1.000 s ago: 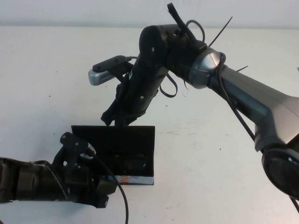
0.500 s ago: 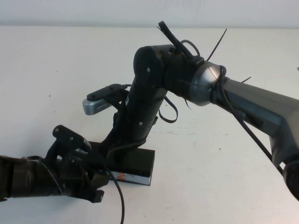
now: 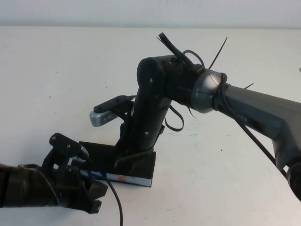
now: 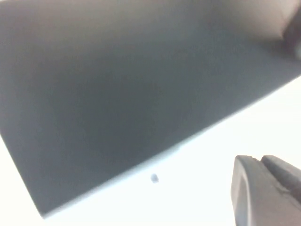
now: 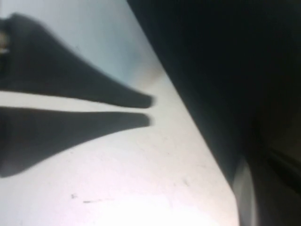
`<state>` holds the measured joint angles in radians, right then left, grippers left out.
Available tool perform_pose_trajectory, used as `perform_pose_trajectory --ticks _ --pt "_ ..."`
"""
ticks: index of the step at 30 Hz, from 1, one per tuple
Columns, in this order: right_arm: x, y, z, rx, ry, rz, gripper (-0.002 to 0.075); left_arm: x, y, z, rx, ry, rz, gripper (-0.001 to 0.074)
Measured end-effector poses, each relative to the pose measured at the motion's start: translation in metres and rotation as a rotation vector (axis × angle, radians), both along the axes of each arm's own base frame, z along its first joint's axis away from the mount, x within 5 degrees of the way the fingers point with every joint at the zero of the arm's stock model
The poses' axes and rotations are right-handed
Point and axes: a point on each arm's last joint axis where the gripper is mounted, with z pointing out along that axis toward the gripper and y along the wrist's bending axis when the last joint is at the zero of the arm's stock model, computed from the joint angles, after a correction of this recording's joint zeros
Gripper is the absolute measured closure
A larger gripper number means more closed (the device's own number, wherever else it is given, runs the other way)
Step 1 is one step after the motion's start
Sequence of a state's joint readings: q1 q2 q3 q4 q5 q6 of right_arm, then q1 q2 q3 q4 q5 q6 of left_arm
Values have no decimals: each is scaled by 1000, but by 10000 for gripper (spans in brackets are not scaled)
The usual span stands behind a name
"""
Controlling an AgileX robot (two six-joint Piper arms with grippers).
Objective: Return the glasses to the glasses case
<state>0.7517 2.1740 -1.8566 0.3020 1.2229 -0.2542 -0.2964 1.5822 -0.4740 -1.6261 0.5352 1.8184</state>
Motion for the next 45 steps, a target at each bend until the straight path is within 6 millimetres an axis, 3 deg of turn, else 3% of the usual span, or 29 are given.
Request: perform_pose_trajectory --ticks 5,10,17,20,23,29,36,45 --pt "-3 -6 23 10 -57 -1 739 -21 6 9 -17 -12 18 736" --pt "-10 -17 62 44 -136 -28 739 -40 12 43 -92 -137 59 736" --pt "-36 -46 141 138 -269 -98 739 -81 33 122 -205 -572 146 736" --pt "-53 -66 168 159 -321 -133 739 -105 51 142 -227 -755 258 736" --pt "-78 -91 185 171 -343 -154 739 -130 67 151 -263 -899 362 736" --pt "-136 -152 182 122 -341 -214 739 -163 91 125 -334 -1029 534 736" --pt "-201 -215 154 230 -411 -317 739 -156 99 70 -302 -899 662 736" --pt "-239 -251 113 545 -579 -421 739 -155 103 66 -237 -919 683 736"
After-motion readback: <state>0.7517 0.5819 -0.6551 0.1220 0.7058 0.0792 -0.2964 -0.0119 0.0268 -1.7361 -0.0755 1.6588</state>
